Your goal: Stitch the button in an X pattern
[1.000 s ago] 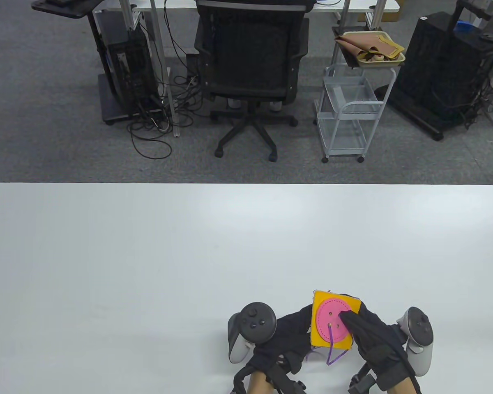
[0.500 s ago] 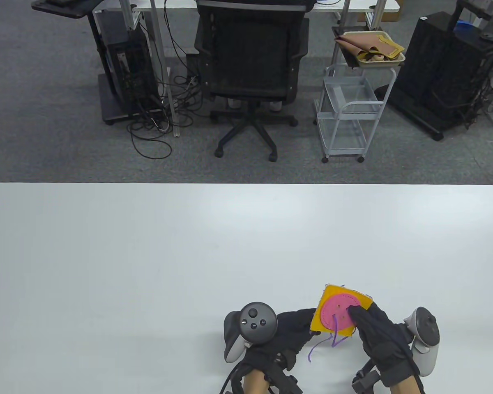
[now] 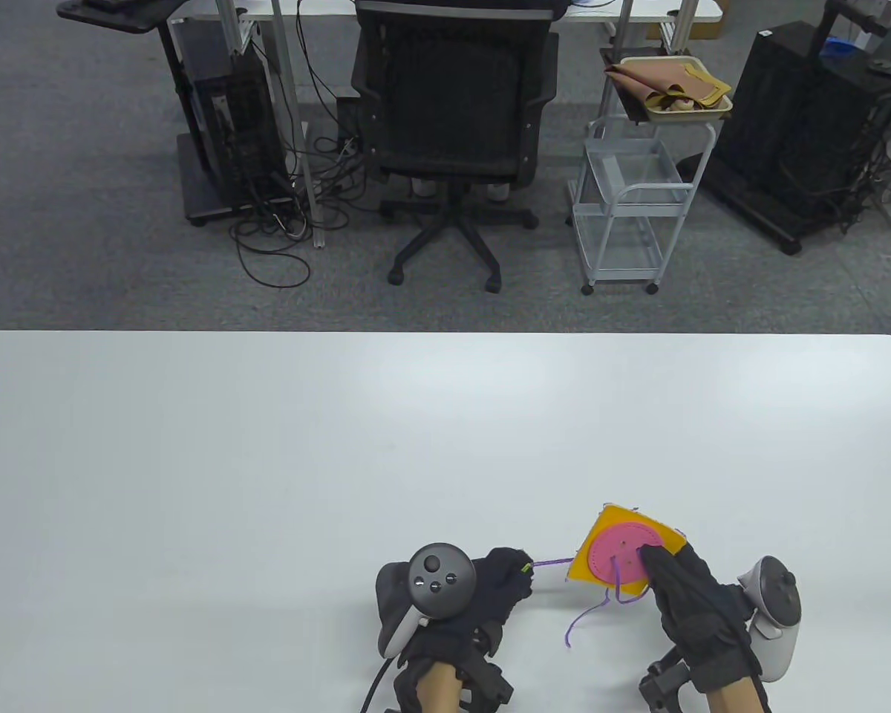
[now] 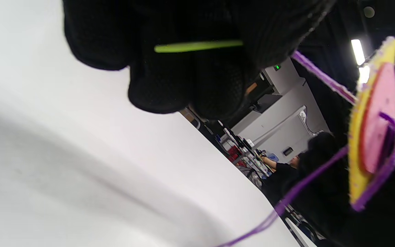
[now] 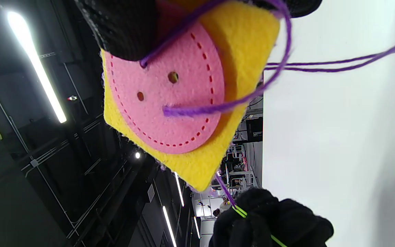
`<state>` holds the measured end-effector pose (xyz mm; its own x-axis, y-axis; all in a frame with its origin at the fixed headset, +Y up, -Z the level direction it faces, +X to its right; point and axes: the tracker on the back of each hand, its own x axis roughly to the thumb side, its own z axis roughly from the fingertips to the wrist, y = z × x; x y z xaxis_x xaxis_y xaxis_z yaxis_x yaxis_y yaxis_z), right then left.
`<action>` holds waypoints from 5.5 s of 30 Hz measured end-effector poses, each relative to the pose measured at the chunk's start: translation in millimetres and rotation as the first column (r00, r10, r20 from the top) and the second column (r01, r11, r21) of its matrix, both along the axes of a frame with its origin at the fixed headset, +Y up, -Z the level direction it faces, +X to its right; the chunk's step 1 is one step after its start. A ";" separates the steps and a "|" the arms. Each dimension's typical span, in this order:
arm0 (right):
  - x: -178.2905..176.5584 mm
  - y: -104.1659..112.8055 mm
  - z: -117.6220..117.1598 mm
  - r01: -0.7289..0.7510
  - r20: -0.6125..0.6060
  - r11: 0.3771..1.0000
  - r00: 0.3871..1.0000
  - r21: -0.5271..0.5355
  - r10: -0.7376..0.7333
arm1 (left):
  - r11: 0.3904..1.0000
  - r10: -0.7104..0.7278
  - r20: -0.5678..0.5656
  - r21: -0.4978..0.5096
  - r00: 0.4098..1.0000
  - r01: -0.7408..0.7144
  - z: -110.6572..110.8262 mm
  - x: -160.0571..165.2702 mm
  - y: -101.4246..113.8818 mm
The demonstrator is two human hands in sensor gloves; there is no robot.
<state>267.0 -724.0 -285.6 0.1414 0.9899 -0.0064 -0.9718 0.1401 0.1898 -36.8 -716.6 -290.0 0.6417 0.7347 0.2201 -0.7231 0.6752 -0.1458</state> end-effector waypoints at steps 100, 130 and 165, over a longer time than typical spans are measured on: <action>4.3 -8.2 -1.3 0.206 -0.009 0.975 0.978 -0.081 -0.207 | 0.950 0.266 -0.311 0.244 0.913 -0.193 11.6 -44.0 3.0; -37.6 -18.8 2.3 0.527 -0.300 0.788 0.733 -0.318 -0.611 | 0.798 0.593 0.012 0.124 0.805 -0.590 20.0 34.3 3.4; -48.6 -18.2 6.8 0.485 -0.381 0.808 0.715 -0.334 -0.586 | 0.796 0.596 0.055 0.093 0.801 -0.599 24.4 46.8 6.7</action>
